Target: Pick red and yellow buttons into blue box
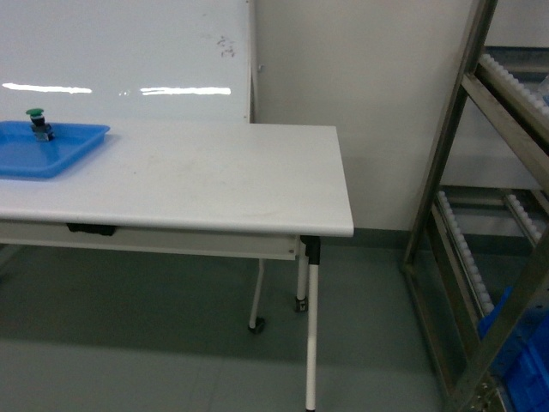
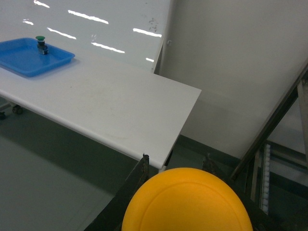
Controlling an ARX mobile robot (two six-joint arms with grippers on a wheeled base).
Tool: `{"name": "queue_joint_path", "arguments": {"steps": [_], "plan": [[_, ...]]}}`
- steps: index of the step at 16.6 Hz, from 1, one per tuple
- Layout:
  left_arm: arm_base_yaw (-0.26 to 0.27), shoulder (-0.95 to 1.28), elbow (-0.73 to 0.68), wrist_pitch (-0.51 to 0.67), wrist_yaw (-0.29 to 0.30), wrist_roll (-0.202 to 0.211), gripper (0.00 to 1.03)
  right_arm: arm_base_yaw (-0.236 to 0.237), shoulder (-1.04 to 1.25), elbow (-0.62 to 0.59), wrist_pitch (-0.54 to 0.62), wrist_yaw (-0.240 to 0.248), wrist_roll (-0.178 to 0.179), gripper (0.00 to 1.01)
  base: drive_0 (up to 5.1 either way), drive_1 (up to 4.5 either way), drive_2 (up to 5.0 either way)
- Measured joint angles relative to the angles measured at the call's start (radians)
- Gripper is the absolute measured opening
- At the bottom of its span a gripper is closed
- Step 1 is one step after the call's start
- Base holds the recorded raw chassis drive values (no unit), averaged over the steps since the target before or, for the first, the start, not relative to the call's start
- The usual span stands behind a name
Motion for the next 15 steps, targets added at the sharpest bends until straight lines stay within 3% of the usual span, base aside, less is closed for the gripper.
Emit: {"name": "queue_joint_path", "arguments": {"steps": [15], "plan": [[0.0, 0.0, 0.0, -0.001, 0.0, 0.0, 0.24, 0.0, 0.0, 0.0, -0.002, -0.003, 0.0, 0.29, 4.5, -2.18, -2.2]]}}
